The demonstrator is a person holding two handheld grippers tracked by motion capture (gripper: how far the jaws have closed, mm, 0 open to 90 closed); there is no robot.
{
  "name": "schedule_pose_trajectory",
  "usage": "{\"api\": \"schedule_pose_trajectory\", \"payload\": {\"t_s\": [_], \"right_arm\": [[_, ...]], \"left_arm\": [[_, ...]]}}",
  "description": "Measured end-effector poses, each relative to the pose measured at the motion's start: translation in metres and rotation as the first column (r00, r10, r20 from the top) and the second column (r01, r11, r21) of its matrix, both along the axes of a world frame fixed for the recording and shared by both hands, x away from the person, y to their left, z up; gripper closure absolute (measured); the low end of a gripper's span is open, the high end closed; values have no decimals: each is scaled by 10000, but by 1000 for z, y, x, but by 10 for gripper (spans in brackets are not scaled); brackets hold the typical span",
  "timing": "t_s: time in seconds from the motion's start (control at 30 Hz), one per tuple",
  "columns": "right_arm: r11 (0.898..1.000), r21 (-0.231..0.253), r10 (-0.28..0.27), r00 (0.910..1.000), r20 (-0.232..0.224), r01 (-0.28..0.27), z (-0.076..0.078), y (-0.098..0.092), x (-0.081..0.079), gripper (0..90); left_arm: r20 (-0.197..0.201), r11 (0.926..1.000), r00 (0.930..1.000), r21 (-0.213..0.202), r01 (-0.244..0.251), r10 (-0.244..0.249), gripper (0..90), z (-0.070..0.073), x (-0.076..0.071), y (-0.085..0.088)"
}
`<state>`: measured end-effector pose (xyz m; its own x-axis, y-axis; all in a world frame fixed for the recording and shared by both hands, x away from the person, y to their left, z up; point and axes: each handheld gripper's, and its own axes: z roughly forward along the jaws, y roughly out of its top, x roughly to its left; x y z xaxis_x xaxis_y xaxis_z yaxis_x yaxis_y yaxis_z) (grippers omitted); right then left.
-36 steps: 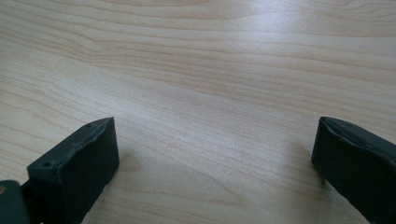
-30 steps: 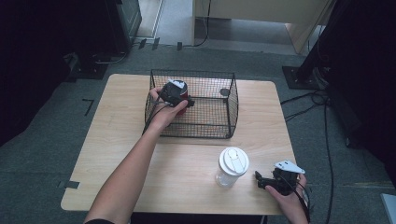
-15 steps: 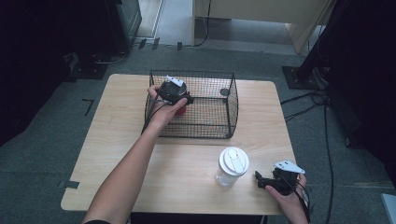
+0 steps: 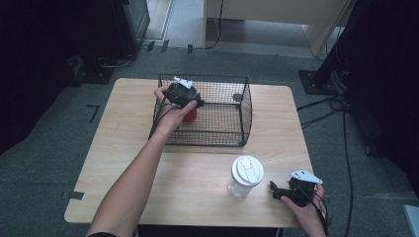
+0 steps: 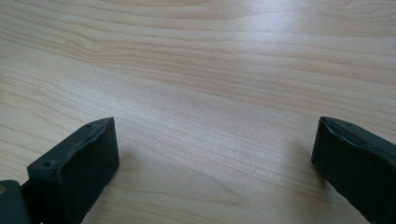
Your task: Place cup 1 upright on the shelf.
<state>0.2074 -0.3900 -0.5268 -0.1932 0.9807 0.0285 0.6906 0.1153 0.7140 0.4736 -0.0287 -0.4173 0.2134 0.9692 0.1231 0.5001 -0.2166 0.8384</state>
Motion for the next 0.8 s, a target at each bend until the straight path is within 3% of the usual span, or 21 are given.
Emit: {"api": "schedule_pose_trajectory", "payload": {"t_s": [0.37, 0.8], "right_arm": [[10000, -1, -2, 10000, -1, 2, 0, 0, 0, 5], [10000, -7, 0, 10000, -6, 0, 0, 0, 0, 3]], "left_arm": [[122, 9997, 9997, -102, 216, -215, 0, 12, -4, -3], [581, 9976, 9974, -508, 460, -430, 0, 32, -16, 1]]}}
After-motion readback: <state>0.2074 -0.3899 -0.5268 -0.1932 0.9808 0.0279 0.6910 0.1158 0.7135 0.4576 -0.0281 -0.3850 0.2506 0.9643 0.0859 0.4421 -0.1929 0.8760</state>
